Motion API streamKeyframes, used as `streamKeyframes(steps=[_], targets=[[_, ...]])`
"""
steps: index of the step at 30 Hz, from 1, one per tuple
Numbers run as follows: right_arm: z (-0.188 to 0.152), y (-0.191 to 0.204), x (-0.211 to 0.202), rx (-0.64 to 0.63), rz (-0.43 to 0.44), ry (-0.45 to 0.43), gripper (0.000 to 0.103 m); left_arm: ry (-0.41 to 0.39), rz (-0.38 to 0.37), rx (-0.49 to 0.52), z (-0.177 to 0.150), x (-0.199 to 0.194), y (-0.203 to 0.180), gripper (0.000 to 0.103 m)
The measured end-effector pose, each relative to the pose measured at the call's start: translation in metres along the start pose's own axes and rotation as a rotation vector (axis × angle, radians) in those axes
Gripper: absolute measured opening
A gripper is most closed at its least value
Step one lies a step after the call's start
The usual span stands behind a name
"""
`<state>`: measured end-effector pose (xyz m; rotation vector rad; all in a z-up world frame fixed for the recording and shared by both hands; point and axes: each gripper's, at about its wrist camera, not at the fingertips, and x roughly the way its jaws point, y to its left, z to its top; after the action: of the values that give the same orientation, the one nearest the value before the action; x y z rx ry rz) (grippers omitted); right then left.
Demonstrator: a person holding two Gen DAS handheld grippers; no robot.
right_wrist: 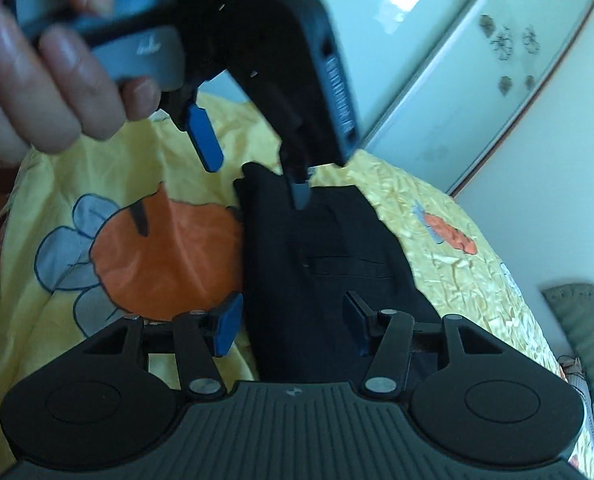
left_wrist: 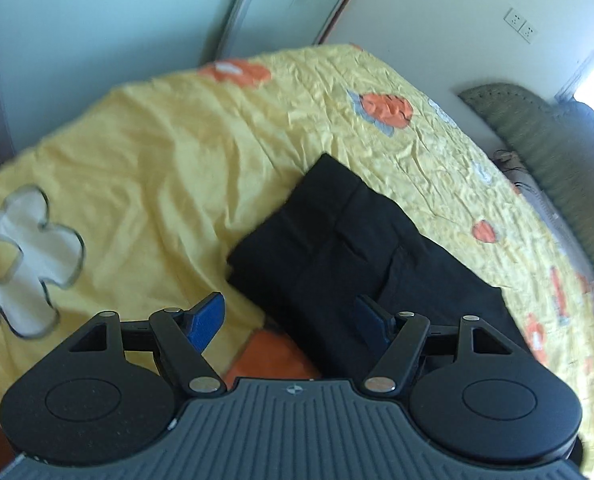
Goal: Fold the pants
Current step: 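Grasp the trousers end with the left tool and lift it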
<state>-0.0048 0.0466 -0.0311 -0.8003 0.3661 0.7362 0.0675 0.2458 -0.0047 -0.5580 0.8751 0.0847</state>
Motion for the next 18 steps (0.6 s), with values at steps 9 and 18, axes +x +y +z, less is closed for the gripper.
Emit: streamKeyframes(steps=[9, 18], targets=[[0.004, 0.029, 0.012, -0.166, -0.117, 0.018, 0.053, 0.093, -0.153, -0.162, -0.002, 0.022, 0.017, 0.075], [0.010, 0.019, 0.020, -0.092, -0.161, -0.040, 0.030, 0.096, -0.334, -0.265, -0.003, 0.041, 0.018, 0.080]])
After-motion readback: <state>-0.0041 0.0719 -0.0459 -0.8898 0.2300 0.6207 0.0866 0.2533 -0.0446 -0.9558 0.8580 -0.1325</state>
